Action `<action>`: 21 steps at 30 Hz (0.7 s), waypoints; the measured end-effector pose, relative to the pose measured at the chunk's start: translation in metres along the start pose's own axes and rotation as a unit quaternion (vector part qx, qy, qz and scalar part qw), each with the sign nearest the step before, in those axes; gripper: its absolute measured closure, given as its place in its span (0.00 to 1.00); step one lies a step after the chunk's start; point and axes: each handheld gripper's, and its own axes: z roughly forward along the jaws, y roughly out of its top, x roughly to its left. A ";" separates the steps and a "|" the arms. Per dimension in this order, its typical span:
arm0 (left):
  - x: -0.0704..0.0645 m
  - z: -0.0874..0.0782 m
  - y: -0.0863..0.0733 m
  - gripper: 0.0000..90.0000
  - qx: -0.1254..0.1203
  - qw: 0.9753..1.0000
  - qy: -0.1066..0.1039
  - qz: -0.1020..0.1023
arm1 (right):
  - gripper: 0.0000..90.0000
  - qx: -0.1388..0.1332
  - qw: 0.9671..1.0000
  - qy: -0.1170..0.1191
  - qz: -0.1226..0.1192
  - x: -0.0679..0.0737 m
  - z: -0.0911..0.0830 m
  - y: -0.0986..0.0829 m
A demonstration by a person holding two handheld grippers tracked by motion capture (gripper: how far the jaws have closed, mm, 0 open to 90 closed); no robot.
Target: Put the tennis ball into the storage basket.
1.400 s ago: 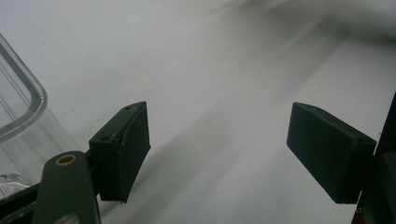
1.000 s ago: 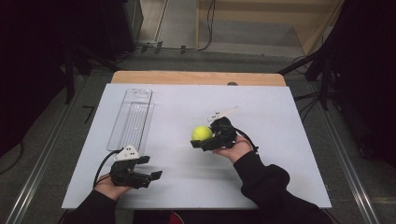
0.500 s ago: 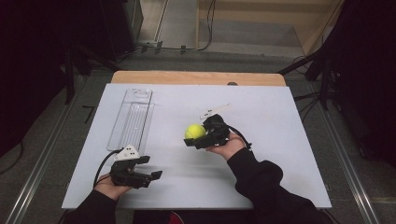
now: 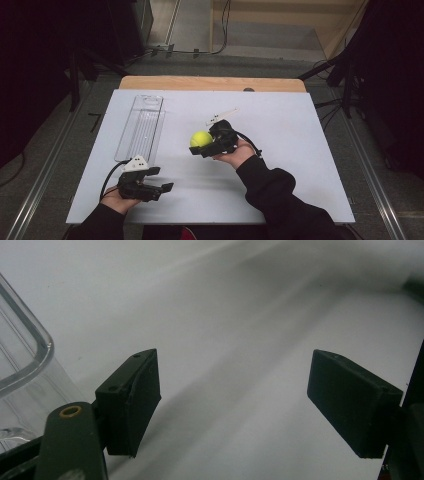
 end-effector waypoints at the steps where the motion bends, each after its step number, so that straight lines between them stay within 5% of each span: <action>1: 0.000 0.000 0.000 0.25 0.000 1.000 0.000 0.000 | 0.26 -0.001 1.000 0.001 -0.002 0.000 0.000 0.001; 21: 0.001 0.000 0.000 0.25 -0.001 1.000 -0.002 -0.003 | 0.26 -0.002 1.000 0.009 0.003 0.000 0.011 0.025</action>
